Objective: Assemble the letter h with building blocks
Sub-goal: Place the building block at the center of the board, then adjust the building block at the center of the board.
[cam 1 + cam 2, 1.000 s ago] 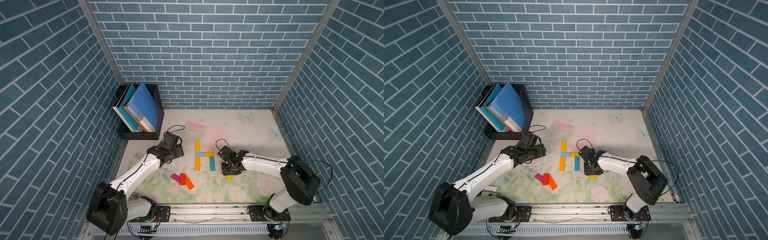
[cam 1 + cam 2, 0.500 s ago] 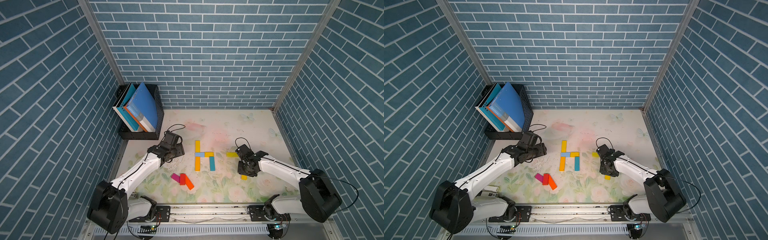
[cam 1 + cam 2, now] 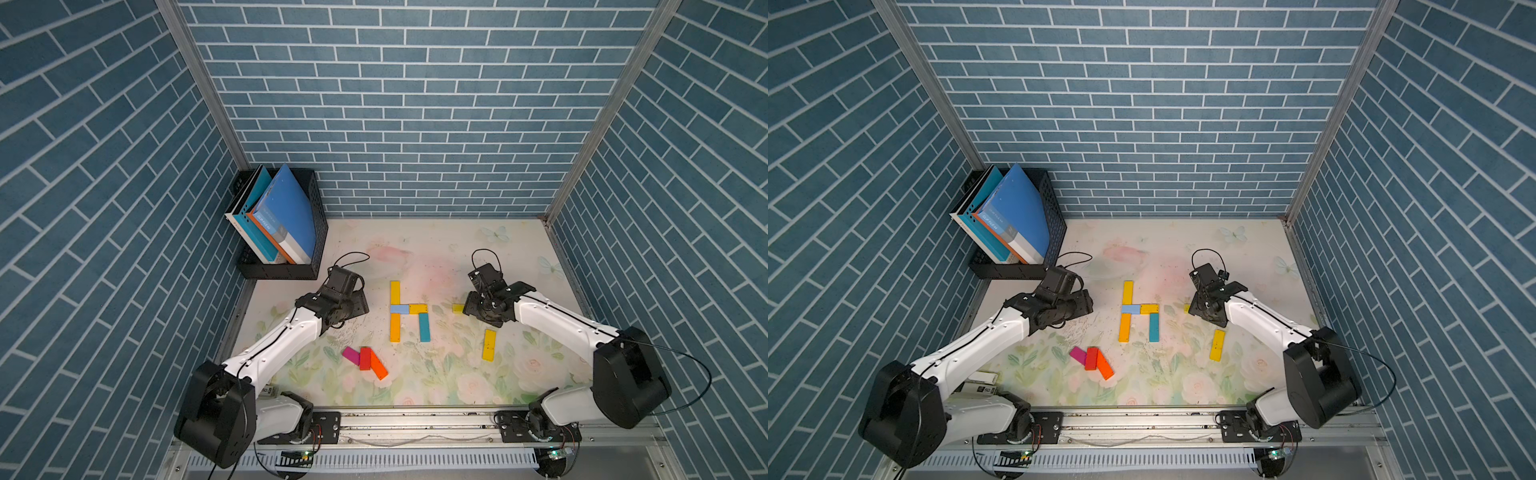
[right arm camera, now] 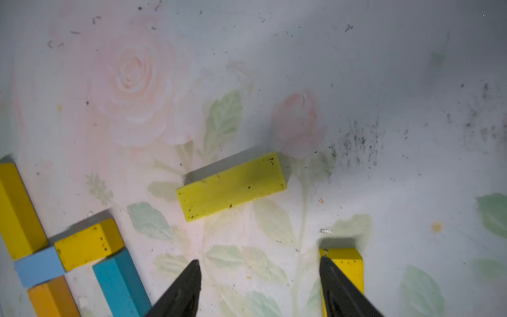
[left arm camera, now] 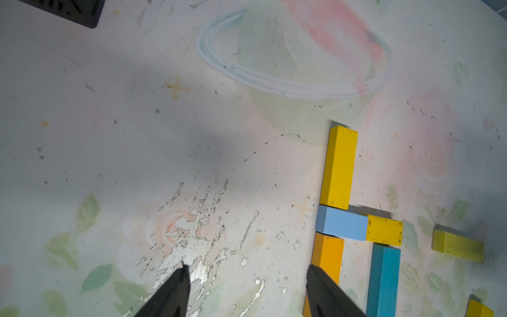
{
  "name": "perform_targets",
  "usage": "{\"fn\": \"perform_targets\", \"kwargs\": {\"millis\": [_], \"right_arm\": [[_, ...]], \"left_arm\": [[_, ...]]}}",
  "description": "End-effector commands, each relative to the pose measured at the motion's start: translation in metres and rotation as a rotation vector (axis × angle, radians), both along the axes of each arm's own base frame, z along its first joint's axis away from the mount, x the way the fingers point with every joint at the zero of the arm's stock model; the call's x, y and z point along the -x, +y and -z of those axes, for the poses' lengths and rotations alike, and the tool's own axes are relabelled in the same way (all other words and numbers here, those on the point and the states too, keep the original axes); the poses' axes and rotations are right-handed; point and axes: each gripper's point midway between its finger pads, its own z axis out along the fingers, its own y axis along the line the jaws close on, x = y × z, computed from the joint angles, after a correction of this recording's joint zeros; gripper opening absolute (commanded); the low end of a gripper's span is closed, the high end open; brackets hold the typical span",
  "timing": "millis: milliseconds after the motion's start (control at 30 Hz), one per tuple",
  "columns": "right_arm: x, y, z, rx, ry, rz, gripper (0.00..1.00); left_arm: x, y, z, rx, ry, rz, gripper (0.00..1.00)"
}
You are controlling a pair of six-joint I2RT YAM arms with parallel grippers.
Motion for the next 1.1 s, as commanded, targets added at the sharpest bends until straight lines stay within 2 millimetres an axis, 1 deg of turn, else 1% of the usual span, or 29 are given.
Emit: {"fn": "perform_targets", "kwargs": {"millis": [0,133,333,400,467,533,633,700,767,800,833,867,933,1000,1067], "right_arm": [[-0.021,0.007,0.007,-0.103,-0.016,0.154,0.68],[-0.031,0.016,0.021,-0.138,0.022,0.220,0.68],[-0.031,0.019,0.045,-0.159,0.092,0.320,0.67],[-0.030,0.019,0.051,-0.154,0.106,0.337,0.63],[-0.030,0.018,0.057,-0.132,0.121,0.331,0.54],[-0.031,0.019,0.064,-0.110,0.136,0.301,0.49],[-0.035,0.022,0.072,-0.057,0.163,0.202,0.31],[-0.031,0.020,0.077,-0.014,0.182,0.139,0.30],[-0.030,0.018,0.078,0.019,0.174,0.063,0.26],[-0.033,0.019,0.077,0.028,0.165,0.024,0.25],[-0.035,0.020,0.074,0.041,0.155,-0.031,0.21],[-0.038,0.025,0.071,0.044,0.140,-0.095,0.17],[-0.043,0.036,0.062,0.048,0.105,-0.221,0.13],[-0.046,0.042,0.049,0.073,0.062,-0.312,0.13],[-0.049,0.041,0.040,0.107,0.043,-0.370,0.13]], "left_arm": [[0.011,0.008,0.006,-0.016,0.032,-0.006,0.73],[0.012,0.009,0.005,-0.021,0.026,0.000,0.73],[0.008,0.007,0.005,-0.021,0.021,0.008,0.73],[0.008,0.005,0.005,-0.017,0.018,0.013,0.73],[0.007,0.005,0.005,-0.015,0.018,0.015,0.73],[0.007,0.005,0.006,-0.017,0.018,0.019,0.73],[0.008,0.005,0.007,-0.018,0.018,0.018,0.73],[0.008,0.005,0.008,-0.018,0.019,0.018,0.73],[0.009,0.005,0.010,-0.018,0.020,0.021,0.72],[0.009,0.005,0.010,-0.017,0.022,0.019,0.72],[0.009,0.006,0.011,-0.016,0.021,0.019,0.72],[0.009,0.005,0.011,-0.016,0.024,0.019,0.72],[0.009,0.005,0.011,-0.014,0.021,0.018,0.72],[0.008,0.005,0.010,-0.012,0.021,0.016,0.72],[0.009,0.004,0.011,-0.010,0.024,0.014,0.72]]}}
